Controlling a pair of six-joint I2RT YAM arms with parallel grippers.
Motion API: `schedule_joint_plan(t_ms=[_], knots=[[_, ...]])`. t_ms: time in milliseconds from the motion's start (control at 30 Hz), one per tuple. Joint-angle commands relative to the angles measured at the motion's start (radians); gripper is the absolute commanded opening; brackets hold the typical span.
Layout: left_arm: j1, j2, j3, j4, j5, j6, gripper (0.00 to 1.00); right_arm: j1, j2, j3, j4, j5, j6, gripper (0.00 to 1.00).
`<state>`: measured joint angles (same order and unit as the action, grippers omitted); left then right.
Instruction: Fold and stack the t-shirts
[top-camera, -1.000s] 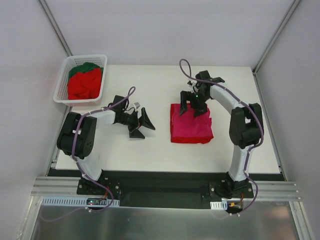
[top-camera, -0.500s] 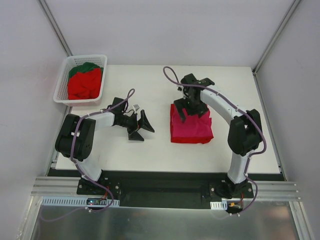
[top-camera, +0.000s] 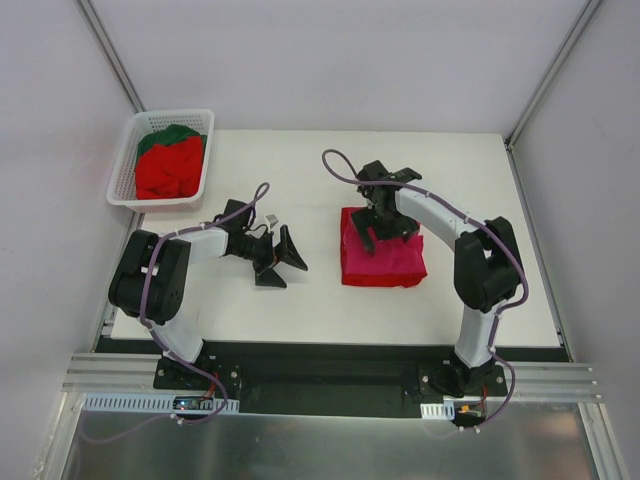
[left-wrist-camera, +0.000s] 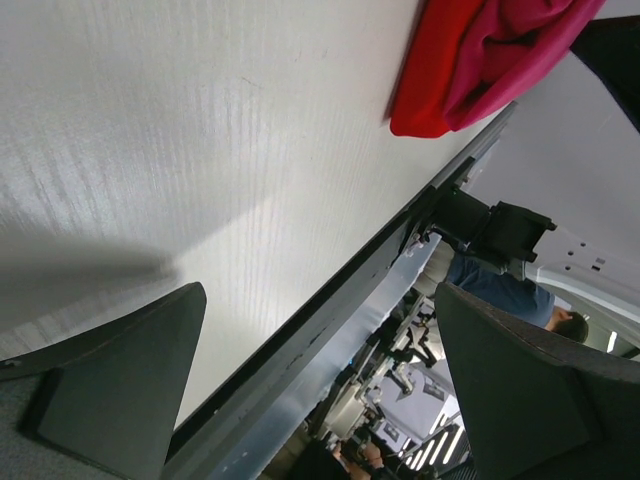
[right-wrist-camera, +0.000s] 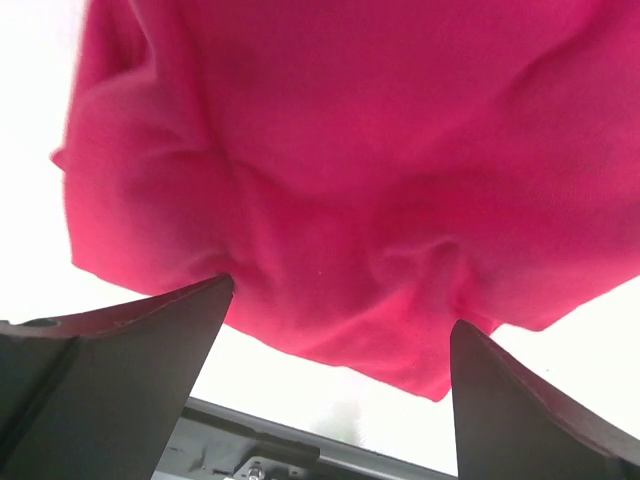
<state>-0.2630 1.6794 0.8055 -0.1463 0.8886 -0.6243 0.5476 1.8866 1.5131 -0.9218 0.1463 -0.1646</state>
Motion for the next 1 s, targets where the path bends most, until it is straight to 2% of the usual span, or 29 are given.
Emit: schedule_joint_plan(t_ms=[0,200,633,967], knots=[[-0.010,-0.047,-0.012,-0.016,0.021,0.034,0.99,-0.002,0.000,0.094,-0.002,0.030,0.019,0.96],[-0.012,-0.043,-0.017,-0.018,0.021,0.038,0.99,-0.012,0.058,0.127,0.004,0.009,0.031,0.96],[-0.010,-0.047,-0.035,-0.025,0.021,0.047,0.99,-0.041,0.129,-0.010,0.092,-0.106,0.066,0.96],[-0.010,-0.021,-0.012,-0.026,0.039,0.057,0.99,-0.170,-0.055,-0.230,0.072,-0.077,0.059,0.96]])
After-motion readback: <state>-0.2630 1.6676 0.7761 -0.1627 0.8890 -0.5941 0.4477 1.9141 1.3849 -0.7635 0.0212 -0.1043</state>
